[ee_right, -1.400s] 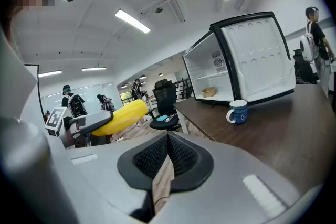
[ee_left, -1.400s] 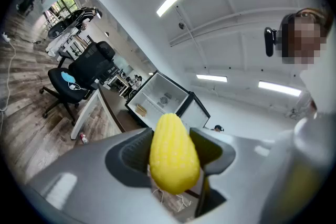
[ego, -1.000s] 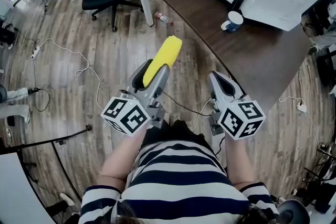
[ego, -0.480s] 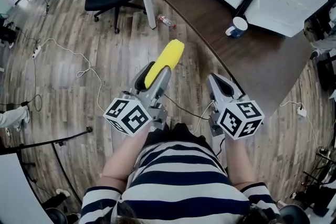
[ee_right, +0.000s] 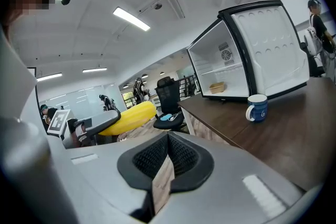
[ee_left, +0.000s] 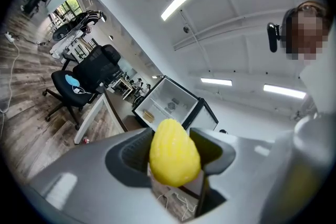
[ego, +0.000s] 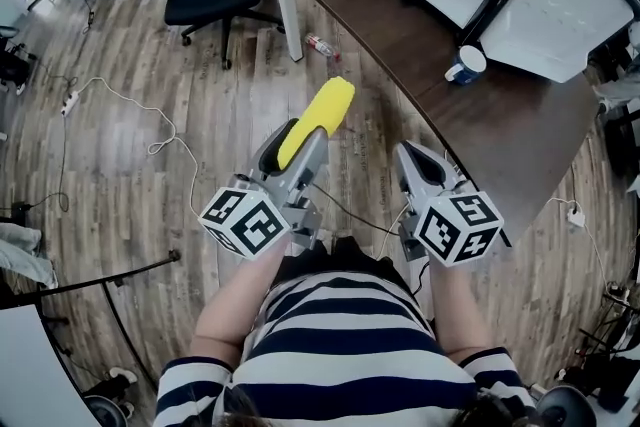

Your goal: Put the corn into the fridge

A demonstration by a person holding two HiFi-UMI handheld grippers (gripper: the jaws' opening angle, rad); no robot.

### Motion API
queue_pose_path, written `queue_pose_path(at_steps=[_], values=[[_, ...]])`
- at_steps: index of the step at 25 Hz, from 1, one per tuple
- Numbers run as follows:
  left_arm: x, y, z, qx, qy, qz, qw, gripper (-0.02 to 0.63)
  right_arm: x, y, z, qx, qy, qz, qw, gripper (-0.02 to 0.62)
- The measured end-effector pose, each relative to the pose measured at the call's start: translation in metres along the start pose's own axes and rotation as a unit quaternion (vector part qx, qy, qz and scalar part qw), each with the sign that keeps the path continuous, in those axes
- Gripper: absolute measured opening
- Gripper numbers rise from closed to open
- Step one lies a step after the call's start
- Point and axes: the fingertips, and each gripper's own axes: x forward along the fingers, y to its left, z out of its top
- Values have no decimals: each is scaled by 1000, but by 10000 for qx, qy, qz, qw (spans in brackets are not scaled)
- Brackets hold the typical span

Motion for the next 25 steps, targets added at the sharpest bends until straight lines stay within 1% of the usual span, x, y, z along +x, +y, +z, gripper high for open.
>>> queue_pose_path(at_steps=[6,11,19,25], values=[[3,17,11,118,41,16,9999,0,17,5,3,-12,-2,-82,10000,-8],[16,30,18,137,-2,87,9999,0,32,-2,9,-47,48,-126,9999,-8],[59,47,25,161,-138,97,9997,0,69,-32,28,-278,83,-115,9995,-8],[113,51,34,261,-132,76,9995,0,96,-66,53,-395,56,-80,9992,-8]])
